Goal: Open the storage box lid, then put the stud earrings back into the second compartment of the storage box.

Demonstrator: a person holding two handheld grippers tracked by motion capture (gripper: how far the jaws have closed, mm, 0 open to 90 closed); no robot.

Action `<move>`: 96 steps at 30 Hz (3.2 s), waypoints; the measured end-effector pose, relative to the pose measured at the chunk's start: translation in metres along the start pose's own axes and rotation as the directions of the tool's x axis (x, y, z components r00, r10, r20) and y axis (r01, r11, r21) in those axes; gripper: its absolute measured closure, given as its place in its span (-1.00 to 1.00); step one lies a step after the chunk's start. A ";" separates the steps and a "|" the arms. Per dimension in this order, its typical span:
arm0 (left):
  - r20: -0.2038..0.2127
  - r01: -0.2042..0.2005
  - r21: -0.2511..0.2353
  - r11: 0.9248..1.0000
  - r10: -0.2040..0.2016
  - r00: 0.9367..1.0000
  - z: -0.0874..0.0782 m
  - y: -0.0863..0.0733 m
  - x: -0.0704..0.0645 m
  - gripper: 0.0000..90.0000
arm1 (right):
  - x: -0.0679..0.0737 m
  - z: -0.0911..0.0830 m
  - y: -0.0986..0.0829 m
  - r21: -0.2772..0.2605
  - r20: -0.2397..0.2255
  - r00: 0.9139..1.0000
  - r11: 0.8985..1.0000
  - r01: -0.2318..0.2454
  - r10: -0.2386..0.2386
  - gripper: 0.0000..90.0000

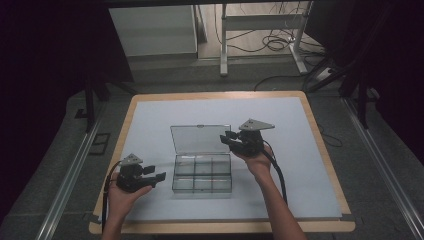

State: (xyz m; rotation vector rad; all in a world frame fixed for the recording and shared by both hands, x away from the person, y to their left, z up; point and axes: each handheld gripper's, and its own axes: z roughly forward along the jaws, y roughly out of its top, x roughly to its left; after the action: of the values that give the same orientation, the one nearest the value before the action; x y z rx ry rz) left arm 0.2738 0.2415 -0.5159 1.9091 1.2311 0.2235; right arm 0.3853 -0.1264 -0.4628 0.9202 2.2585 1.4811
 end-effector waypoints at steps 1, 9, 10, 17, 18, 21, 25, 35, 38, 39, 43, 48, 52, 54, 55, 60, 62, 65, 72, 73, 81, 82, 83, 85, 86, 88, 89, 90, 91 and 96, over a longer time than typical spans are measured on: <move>0.000 0.000 0.000 1.000 0.000 1.000 0.000 0.000 0.000 -0.09 | 0.000 0.000 0.000 -0.002 0.000 1.000 1.000 0.000 0.000 0.48; 0.000 0.000 0.003 1.000 0.000 1.000 0.001 0.000 0.000 -0.09 | -0.004 0.003 -0.001 -0.006 0.009 1.000 1.000 -0.006 0.006 0.51; 0.000 0.000 0.004 1.000 0.000 1.000 0.001 0.000 0.000 -0.09 | -0.005 0.004 -0.001 -0.006 0.010 1.000 1.000 -0.010 0.010 0.52; -0.001 0.004 0.006 1.000 -0.004 1.000 0.002 -0.001 0.002 -0.09 | -0.011 0.006 -0.003 -0.003 0.027 0.999 1.000 -0.024 0.024 0.56; -0.004 0.005 0.005 1.000 -0.005 1.000 0.002 -0.001 0.002 -0.09 | -0.012 0.007 -0.003 0.000 0.029 0.999 1.000 -0.025 0.025 0.56; -0.008 0.010 -0.003 1.000 -0.010 1.000 0.002 -0.001 0.003 -0.09 | -0.015 0.009 -0.004 0.000 0.038 0.999 0.999 -0.034 0.034 0.60; -0.008 0.016 -0.007 1.000 -0.016 1.000 0.002 -0.002 0.004 -0.09 | -0.020 0.012 -0.006 0.000 0.034 0.998 0.999 -0.054 0.054 0.63; -0.004 0.020 0.002 1.000 -0.020 1.000 0.006 -0.003 0.005 -0.09 | -0.029 0.022 -0.011 0.039 0.066 0.994 0.995 -0.089 0.087 0.51; -0.004 0.020 0.006 1.000 -0.020 1.000 0.006 -0.003 0.006 -0.09 | -0.032 0.026 -0.015 0.066 0.097 0.991 0.993 -0.098 0.091 0.42; -0.004 0.022 0.007 1.000 -0.022 1.000 0.007 -0.004 0.006 -0.09 | -0.032 0.028 -0.016 0.079 0.106 0.991 0.993 -0.092 0.083 0.41; -0.008 0.024 0.012 1.000 -0.024 1.000 0.007 -0.004 0.007 -0.09 | -0.033 0.030 -0.018 0.096 0.112 0.991 0.991 -0.090 0.079 0.35; -0.010 0.023 0.001 1.000 -0.023 1.000 0.006 -0.004 0.006 -0.09 | -0.031 0.026 -0.015 0.092 0.105 0.992 0.992 -0.082 0.073 0.29; -0.013 0.021 -0.013 1.000 -0.021 1.000 0.002 -0.005 0.006 -0.11 | -0.032 0.020 -0.014 0.097 0.101 0.993 0.992 -0.077 0.068 0.23; -0.012 0.021 -0.021 1.000 -0.021 1.000 0.000 -0.005 0.007 -0.12 | -0.031 0.017 -0.013 0.098 0.099 0.993 0.992 -0.075 0.065 0.22; -0.010 0.020 -0.024 1.000 -0.021 1.000 -0.001 -0.005 0.007 -0.13 | -0.031 0.016 -0.013 0.100 0.098 0.993 0.992 -0.072 0.063 0.21; -0.005 0.015 -0.026 1.000 -0.015 1.000 -0.002 -0.006 0.008 -0.15 | -0.030 0.010 -0.011 0.102 0.093 0.994 0.993 -0.064 0.054 0.18; -0.005 0.011 -0.028 1.000 -0.011 1.000 -0.002 -0.006 0.007 -0.15 | -0.030 0.008 -0.010 0.104 0.090 0.995 0.993 -0.055 0.046 0.16; -0.004 0.011 -0.031 0.999 -0.011 1.000 -0.003 -0.006 0.007 -0.16 | -0.030 0.006 -0.010 0.106 0.086 0.995 0.993 -0.054 0.045 0.14; -0.009 0.013 -0.024 1.000 -0.014 1.000 -0.002 -0.006 0.007 -0.17 | -0.032 0.001 -0.009 0.112 0.083 0.996 0.992 -0.049 0.039 0.09; -0.010 0.014 -0.024 1.000 -0.014 1.000 -0.002 -0.006 0.007 -0.18 | -0.033 0.000 -0.008 0.113 0.084 0.996 0.992 -0.049 0.040 0.08; -0.014 0.025 -0.020 0.999 -0.025 1.000 -0.002 -0.006 0.008 -0.18 | -0.035 -0.004 -0.008 0.128 0.109 0.994 0.991 -0.042 0.028 0.03; -0.014 0.025 -0.018 1.000 -0.025 1.000 -0.002 -0.006 0.008 -0.19 | -0.036 -0.004 -0.008 0.131 0.112 0.993 0.991 -0.039 0.024 0.03; -0.014 0.026 -0.017 1.000 -0.026 1.000 -0.002 -0.006 0.008 -0.19 | -0.037 -0.005 -0.008 0.134 0.115 0.993 0.990 -0.041 0.026 0.02; -0.013 0.026 -0.017 1.000 -0.026 1.000 -0.002 -0.006 0.008 -0.19 | -0.038 -0.005 -0.007 0.148 0.119 0.993 0.988 -0.040 0.023 0.02; -0.012 0.026 -0.018 0.999 -0.027 1.000 -0.002 -0.006 0.008 -0.19 | -0.039 -0.005 -0.007 0.160 0.124 0.992 0.986 -0.042 0.022 0.01; -0.011 0.027 -0.018 0.999 -0.027 1.000 -0.002 -0.006 0.008 -0.19 | -0.041 -0.006 -0.005 0.170 0.129 0.991 0.984 -0.044 0.022 0.01; -0.010 0.027 -0.018 0.999 -0.027 1.000 -0.002 -0.006 0.008 -0.19 | -0.043 -0.006 -0.004 0.176 0.135 0.991 0.983 -0.042 0.018 0.01; -0.009 0.027 -0.017 0.999 -0.027 1.000 -0.002 -0.006 0.008 -0.19 | -0.044 -0.007 -0.003 0.184 0.139 0.990 0.982 -0.043 0.018 0.01; -0.008 0.027 -0.015 1.000 -0.027 1.000 -0.002 -0.006 0.008 -0.20 | -0.046 -0.006 -0.002 0.195 0.143 0.990 0.980 -0.047 0.019 0.01; -0.008 0.024 -0.010 1.000 -0.024 1.000 -0.002 -0.006 0.008 -0.20 | -0.055 -0.001 0.001 0.245 0.160 0.987 0.968 -0.053 0.013 0.01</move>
State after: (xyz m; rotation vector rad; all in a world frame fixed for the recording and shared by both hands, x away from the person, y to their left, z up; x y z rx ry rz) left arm 0.2725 0.2497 -0.5216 1.8851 1.2560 0.2249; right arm 0.4263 -0.1626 -0.4673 1.1090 2.3555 1.1094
